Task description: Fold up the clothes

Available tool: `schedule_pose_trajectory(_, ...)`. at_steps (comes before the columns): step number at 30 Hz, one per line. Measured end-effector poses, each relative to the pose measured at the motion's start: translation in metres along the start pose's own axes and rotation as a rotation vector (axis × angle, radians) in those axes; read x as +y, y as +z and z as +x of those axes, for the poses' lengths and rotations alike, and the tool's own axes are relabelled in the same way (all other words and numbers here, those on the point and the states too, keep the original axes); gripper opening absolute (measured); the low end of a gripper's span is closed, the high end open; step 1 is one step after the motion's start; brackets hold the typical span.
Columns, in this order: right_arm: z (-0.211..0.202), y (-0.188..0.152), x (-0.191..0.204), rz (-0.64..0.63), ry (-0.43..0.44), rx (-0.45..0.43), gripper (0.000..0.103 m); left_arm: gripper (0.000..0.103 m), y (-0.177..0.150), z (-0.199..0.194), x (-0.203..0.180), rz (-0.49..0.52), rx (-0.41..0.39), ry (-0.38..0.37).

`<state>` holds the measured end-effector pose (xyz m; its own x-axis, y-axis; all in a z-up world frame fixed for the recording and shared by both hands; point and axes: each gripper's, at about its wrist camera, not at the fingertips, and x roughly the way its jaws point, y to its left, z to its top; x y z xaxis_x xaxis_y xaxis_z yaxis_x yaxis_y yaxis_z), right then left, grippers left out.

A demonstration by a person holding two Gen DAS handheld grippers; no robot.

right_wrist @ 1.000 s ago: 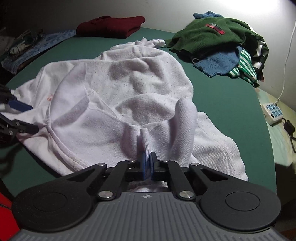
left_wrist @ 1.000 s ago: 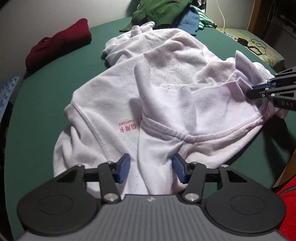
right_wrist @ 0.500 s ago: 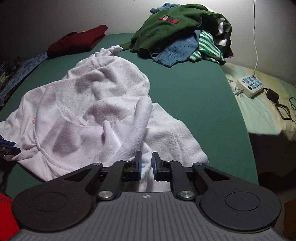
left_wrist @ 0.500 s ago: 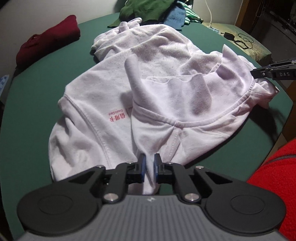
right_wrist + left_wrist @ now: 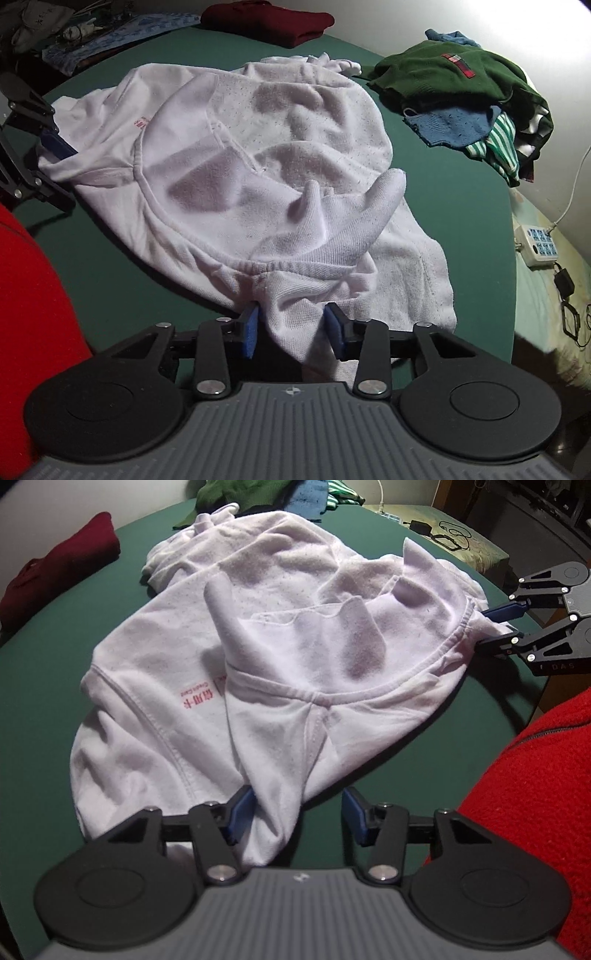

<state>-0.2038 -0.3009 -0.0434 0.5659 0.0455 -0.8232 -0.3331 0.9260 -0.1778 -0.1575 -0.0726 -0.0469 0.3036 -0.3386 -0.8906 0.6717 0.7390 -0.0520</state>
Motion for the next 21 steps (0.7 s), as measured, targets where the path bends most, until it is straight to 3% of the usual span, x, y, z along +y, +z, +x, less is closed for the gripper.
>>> schedule_pose_trajectory(1, 0.0, 0.001, -0.001, 0.011, -0.014, -0.007, 0.023, 0.045, 0.0, 0.0, 0.002, -0.008, -0.002, 0.002)
schedule_pose_trajectory(4, -0.004, 0.003, -0.007, 0.053, -0.035, -0.037, 0.015, 0.027, 0.002, -0.003, 0.012, -0.049, -0.013, 0.013)
schedule_pose_trajectory(7, -0.008, 0.009, -0.01, 0.086, -0.061, -0.081, 0.012, 0.014, 0.005, -0.003, 0.022, -0.112, -0.033, 0.032)
schedule_pose_trajectory(10, -0.008, 0.015, -0.007, 0.089, -0.09, -0.117, 0.008, 0.004, 0.011, -0.004, 0.022, -0.156, -0.076, 0.099)
schedule_pose_trajectory(13, -0.009, 0.02, -0.004, 0.091, -0.123, -0.161, 0.007, 0.003, 0.017, -0.009, 0.019, -0.182, -0.127, 0.174)
schedule_pose_trajectory(21, -0.024, 0.038, -0.011, 0.169, -0.202, -0.327, 0.006, 0.002, 0.042, -0.051, 0.023, -0.265, -0.318, 0.277)
